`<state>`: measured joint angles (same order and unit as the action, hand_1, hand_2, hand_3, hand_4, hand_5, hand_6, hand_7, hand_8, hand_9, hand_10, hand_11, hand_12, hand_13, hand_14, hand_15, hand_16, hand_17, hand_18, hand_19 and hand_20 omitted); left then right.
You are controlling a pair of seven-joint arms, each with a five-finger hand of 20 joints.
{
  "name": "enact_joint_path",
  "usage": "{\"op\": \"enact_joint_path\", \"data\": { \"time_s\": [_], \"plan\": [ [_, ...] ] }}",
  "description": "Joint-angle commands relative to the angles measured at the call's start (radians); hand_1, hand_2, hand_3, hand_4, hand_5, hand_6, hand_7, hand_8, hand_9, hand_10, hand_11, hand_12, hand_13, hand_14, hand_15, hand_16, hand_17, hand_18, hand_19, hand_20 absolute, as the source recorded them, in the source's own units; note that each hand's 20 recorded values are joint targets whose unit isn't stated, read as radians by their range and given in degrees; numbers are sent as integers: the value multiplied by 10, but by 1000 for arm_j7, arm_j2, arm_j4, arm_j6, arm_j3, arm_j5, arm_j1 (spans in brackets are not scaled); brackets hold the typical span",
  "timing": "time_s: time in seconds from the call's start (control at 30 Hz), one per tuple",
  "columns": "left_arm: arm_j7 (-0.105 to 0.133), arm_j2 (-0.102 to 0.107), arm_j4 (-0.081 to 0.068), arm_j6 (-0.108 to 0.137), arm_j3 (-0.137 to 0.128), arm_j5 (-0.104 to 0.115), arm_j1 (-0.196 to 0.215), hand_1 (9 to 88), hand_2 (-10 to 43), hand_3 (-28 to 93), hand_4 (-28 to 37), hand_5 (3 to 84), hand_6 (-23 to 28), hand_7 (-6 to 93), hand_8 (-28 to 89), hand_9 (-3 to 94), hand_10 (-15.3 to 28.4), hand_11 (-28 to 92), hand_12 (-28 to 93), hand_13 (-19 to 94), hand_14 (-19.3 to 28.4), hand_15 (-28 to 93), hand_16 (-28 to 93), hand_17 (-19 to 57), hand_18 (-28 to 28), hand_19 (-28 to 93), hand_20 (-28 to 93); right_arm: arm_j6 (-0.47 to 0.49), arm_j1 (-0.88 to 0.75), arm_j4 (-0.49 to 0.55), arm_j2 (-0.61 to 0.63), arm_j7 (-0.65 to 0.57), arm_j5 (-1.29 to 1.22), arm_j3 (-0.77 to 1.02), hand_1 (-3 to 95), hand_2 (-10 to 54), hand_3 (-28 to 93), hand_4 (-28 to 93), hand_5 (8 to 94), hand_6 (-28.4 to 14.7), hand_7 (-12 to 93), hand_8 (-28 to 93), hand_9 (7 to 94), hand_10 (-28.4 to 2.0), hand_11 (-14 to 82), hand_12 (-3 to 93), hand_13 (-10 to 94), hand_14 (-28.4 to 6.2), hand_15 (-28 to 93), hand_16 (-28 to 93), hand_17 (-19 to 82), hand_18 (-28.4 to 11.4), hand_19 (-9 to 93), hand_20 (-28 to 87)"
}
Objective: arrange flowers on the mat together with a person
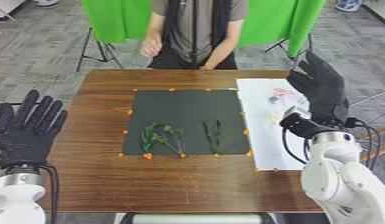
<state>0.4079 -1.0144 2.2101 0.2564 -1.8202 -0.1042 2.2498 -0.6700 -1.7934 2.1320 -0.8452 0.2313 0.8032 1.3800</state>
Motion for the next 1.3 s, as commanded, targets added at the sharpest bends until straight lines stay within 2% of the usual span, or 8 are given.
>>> {"op": "enact_joint_path", "data": {
  "time_s": [0.03,0.13,0.17,0.53,0.67,0.87,1.1,1.3],
  "plan": [
    [-1,-6,-5,0,-1,7,13,245,146,696,-283,395,71,129,-103,351,156,177,85,246,145,293,-75,-54,133,324,113,-25,7,5,24,18,-16,-7,268,-51,728,-212,350,-36,129,-88,359,-135,36,165,316,-147,180,215,157,-152,431,159],
    [0,-7,-4,1,-1,6,13,246,146,694,-283,395,70,129,-103,350,156,177,86,247,145,293,-75,-54,132,323,113,-30,9,5,32,25,-25,-12,288,-83,734,-218,337,-35,126,-88,351,-139,32,167,310,-145,184,212,156,-150,446,162],
    [2,-6,-4,1,0,8,14,246,146,694,-283,395,70,128,-103,351,155,178,86,247,145,293,-75,-54,132,322,113,572,-262,12,-68,-523,1287,401,293,-89,737,-222,334,-35,127,-86,350,-139,32,170,310,-144,185,211,156,-150,451,164],
    [2,-7,-2,3,-4,11,21,246,145,695,-283,395,71,129,-103,351,156,178,86,247,145,293,-75,-53,133,322,113,436,-191,-38,-65,-356,727,349,328,-95,728,-265,366,-26,162,-102,424,-133,102,190,433,-106,397,237,276,-160,673,288],
    [2,-4,-1,3,-4,12,21,246,145,695,-283,396,70,129,-103,352,155,179,86,248,144,293,-75,-54,133,322,114,389,-187,-43,-48,-452,1032,318,337,-82,711,-257,425,-8,194,-114,493,-129,177,212,465,-105,551,236,310,-145,719,344],
    [-1,-3,-3,6,-3,13,18,246,145,696,-283,395,70,129,-103,351,155,179,86,247,145,295,-75,-53,132,321,113,434,-210,-32,-42,-493,1224,320,326,-95,732,-282,387,-5,188,-122,401,-116,74,176,347,-107,195,198,249,-129,465,225],
    [1,0,-3,4,-2,15,17,246,145,696,-283,395,71,130,-104,351,156,179,86,247,144,292,-76,-52,132,320,114,567,-175,-60,-21,-505,1415,285,362,-95,731,-282,376,-3,184,-119,386,-111,59,171,338,-105,168,212,234,-129,497,249],
    [4,-1,-3,10,0,19,20,247,145,695,-283,395,70,130,-103,352,156,179,86,247,145,292,-74,-52,132,320,115,500,-70,-125,36,-588,1501,131,422,-95,687,-283,362,0,186,-121,381,-107,57,173,341,-101,171,216,241,-123,510,258]
  ]
}}
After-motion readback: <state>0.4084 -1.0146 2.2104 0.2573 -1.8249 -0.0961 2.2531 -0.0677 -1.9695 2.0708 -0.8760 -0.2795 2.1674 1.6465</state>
